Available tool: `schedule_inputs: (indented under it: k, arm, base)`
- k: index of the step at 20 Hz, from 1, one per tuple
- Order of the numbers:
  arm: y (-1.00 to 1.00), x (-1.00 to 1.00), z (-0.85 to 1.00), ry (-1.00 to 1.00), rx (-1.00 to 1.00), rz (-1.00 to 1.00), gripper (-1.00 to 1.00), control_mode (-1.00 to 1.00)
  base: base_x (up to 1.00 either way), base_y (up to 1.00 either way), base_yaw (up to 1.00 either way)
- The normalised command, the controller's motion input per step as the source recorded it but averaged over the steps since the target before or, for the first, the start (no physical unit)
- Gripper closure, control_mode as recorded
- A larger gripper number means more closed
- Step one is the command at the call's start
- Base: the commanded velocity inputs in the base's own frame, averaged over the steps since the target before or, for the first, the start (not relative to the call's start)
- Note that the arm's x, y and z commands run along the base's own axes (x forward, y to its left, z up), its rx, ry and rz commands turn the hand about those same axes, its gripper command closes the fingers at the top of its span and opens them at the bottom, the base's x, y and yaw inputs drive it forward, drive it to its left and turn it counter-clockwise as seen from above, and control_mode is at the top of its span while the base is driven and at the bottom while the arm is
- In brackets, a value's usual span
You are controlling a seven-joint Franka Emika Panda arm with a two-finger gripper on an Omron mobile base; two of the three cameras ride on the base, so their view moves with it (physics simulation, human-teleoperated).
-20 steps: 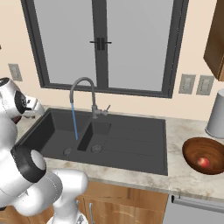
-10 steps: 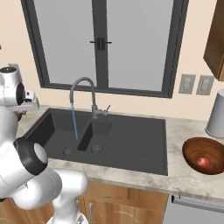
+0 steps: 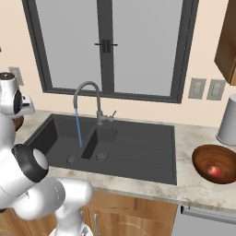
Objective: Pick the broccolis from the sink and place them in one bowl. Place the peach in the other bowl. Then turn off the sink faucet.
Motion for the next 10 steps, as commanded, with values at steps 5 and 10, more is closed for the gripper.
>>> schedule_inputs:
  k: [5, 10]
  arm:
    - [0.35, -0.25, -0.03, -0.14, 0.0, 0.09, 1.0, -1.0]
    - [0.33, -0.06, 0.0, 0.0, 0.0, 0.07, 1.0, -1.0]
  base:
    - [0.0, 0.0, 0.0]
    - [0.0, 0.0, 0.0]
